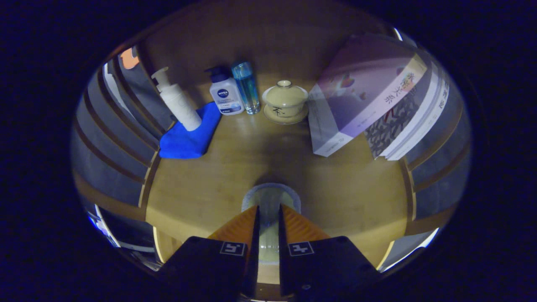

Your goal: Pull open the drawer, take out the items inside it, and place them on the countertop above the cabinet.

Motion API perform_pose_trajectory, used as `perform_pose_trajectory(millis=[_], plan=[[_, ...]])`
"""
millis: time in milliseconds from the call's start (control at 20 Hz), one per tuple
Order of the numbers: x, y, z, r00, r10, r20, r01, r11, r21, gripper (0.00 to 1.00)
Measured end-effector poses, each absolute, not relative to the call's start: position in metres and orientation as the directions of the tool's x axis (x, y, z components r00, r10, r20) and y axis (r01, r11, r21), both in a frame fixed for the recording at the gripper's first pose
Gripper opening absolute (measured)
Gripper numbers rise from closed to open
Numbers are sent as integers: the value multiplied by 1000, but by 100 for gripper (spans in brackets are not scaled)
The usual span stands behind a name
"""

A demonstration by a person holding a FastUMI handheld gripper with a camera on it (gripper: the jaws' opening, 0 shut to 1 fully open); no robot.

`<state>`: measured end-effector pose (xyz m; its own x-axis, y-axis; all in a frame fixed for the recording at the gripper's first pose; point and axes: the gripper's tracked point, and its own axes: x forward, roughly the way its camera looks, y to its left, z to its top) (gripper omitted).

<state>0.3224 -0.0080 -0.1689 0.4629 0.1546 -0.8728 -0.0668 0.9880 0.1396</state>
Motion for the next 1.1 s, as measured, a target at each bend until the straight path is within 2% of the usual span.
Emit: perform_pose_trajectory(millis=[50, 200, 250, 400, 550, 950, 1100], plan=[[321, -6, -168, 471, 176, -864, -73, 984, 161, 26], [328, -15, -158, 542, 150, -827, -41, 987, 153, 66], [328, -17, -154, 562, 151, -814, -27, 986, 165, 65], [318, -17, -138, 622, 194, -759, -7, 970, 242, 74], [305, -30, -123, 728, 190, -659, -14, 965, 263, 83], [230, -46, -99, 893, 130, -431, -69, 986, 154, 83], [191, -45, -79, 937, 126, -325, -85, 987, 136, 97]])
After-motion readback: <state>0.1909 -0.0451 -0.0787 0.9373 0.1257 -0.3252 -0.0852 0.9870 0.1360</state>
